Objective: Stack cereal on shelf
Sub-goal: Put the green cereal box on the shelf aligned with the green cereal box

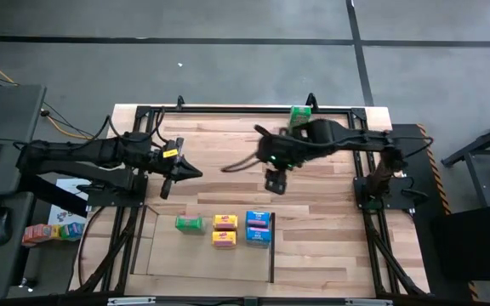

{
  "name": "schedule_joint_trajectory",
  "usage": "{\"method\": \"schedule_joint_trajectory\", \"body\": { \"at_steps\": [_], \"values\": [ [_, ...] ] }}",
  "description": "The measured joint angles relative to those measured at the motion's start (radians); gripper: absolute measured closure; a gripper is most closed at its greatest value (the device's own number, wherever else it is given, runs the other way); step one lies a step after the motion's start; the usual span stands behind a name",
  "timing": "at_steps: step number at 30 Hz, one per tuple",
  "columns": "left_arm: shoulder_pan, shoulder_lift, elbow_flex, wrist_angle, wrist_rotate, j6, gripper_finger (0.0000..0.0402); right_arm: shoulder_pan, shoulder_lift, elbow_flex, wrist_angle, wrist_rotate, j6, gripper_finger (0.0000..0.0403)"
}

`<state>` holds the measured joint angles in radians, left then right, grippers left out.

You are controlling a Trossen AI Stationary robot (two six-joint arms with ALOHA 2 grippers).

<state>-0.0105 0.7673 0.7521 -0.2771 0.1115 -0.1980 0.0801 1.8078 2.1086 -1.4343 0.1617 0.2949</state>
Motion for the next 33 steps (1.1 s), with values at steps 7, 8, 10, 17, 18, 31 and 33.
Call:
{"method": "schedule_joint_trajectory", "body": {
  "at_steps": [7, 8, 10, 17, 18, 31, 33],
  "values": [
    [-0.005, 0.0, 0.0, 0.017, -0.044, -0.034, 0.0401, -0.027, -0.339, -0.522, 0.213, 0.072, 0.145, 0.0158],
    [-0.005, 0.0, 0.0, 0.025, -0.045, -0.034, 0.0401, -0.041, -0.388, -0.587, 0.227, 0.107, 0.188, 0.0158],
    [-0.001, 0.0, 0.0, 0.049, -0.047, -0.034, 0.0401, -0.086, -0.466, -0.686, 0.243, 0.176, 0.291, 0.0158],
    [0.003, 0.0, 0.0, 0.152, -0.142, -0.035, 0.0401, -0.382, -0.522, -0.754, 0.275, 0.119, 0.37, 0.0158],
    [0.003, 0.0, 0.0, 0.171, -0.157, -0.035, 0.0401, -0.429, -0.512, -0.754, 0.289, 0.098, 0.332, 0.0158],
    [0.004, 0.0, 0.0, 0.201, -0.231, -0.019, 0.0399, -0.744, -0.318, -0.754, 0.407, -0.015, -0.172, 0.0158],
    [0.004, 0.0, -0.001, 0.184, -0.253, 0.0, 0.0394, -0.76, -0.29, -0.754, 0.417, -0.031, -0.224, 0.0156]
  ]
}}
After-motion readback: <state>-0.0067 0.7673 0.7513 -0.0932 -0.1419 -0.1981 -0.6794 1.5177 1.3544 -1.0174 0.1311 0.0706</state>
